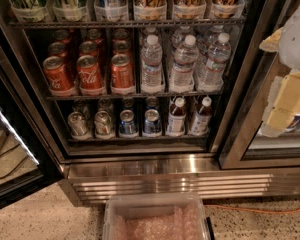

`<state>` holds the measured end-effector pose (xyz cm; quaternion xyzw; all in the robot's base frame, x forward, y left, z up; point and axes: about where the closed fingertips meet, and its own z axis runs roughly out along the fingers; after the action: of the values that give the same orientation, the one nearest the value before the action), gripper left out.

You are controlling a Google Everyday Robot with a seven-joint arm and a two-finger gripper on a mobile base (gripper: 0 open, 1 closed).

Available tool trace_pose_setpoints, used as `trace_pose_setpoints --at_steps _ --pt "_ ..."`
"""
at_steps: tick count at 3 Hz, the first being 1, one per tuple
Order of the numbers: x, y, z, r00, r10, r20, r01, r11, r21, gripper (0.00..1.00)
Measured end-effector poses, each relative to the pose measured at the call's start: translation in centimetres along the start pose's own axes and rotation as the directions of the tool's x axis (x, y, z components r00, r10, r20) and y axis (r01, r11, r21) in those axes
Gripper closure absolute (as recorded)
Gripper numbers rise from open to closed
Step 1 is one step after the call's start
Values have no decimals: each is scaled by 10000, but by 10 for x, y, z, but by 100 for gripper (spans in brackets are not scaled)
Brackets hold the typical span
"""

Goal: Pick water bottle from middle shelf of fridge

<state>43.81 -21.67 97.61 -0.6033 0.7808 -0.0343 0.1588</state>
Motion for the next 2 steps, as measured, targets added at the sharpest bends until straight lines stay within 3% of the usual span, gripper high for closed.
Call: trace_pose_setpoints --at_steps 2 --pt "0 0 1 9998 29 190 -31 10000 86 0"
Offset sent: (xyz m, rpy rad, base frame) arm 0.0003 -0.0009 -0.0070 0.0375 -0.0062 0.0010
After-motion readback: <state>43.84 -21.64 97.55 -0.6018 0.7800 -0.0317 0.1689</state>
